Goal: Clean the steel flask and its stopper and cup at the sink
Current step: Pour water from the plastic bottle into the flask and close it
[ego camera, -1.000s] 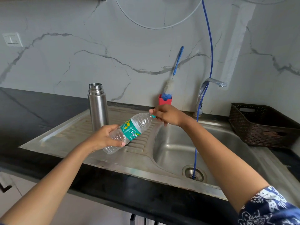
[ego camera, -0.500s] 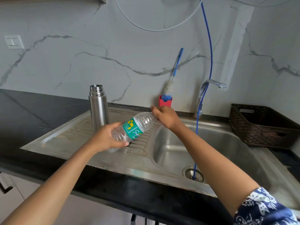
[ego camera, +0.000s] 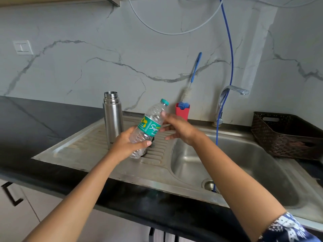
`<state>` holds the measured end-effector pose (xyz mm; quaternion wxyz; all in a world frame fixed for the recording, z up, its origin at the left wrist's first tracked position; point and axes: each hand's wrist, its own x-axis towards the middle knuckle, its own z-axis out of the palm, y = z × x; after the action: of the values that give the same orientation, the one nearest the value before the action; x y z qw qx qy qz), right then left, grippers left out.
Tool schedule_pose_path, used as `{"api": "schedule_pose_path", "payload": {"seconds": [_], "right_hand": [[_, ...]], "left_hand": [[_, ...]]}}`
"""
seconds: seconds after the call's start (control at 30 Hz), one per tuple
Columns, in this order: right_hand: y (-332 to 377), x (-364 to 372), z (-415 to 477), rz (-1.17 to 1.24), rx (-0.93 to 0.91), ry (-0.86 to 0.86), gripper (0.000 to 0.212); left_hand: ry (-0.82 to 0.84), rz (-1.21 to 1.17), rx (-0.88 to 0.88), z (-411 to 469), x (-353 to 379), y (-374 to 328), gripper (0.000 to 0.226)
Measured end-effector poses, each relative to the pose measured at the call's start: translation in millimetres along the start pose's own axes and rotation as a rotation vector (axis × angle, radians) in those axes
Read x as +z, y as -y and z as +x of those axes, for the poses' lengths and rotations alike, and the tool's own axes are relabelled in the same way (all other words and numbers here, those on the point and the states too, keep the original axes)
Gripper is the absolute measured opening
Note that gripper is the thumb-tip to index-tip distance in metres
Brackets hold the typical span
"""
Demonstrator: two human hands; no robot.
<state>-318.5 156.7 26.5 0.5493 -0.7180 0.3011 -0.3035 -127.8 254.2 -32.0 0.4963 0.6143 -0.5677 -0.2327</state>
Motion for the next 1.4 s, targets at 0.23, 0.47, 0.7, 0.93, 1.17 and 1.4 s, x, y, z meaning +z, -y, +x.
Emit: {"api": "schedule_pose_path", "payload": {"seconds": [0.23, 0.47, 0.7, 0.93, 1.17, 1.4], "right_hand": [[6.2, 12.4, 19.9, 0.096, -0.079, 0.006, 0.047], [17.6, 3.4, 111.2, 0.070, -0.056, -0.181, 0.053], [-15.2, 41.3, 243.4, -0.067, -0.014, -0.212, 0.062], [-26.6, 83.8, 326.9, -0.321, -0.082, -0.167, 0.071], [-39.4, 110.7, 352.3, -0.425, -0.079, -0.139, 0.063], [-41.2, 105.3, 348.6, -0.408, -0.048, -0.171, 0.061]], "left_hand": [[-0.135, 0.210, 0.130, -11.6, -7.1, -11.8, 0.081], [-0.553, 0.593, -0.290, 47.7, -93.3, 73.2, 0.042], [-0.052, 0.866, -0.608, 82.0, -95.8, 136.9, 0.050], [-0.082, 0.926, -0.614, 85.0, -94.2, 142.8, 0.049], [-0.117, 0.929, -0.604, 84.3, -93.7, 140.7, 0.047], [-0.129, 0.918, -0.608, 84.7, -92.8, 137.6, 0.047]]}}
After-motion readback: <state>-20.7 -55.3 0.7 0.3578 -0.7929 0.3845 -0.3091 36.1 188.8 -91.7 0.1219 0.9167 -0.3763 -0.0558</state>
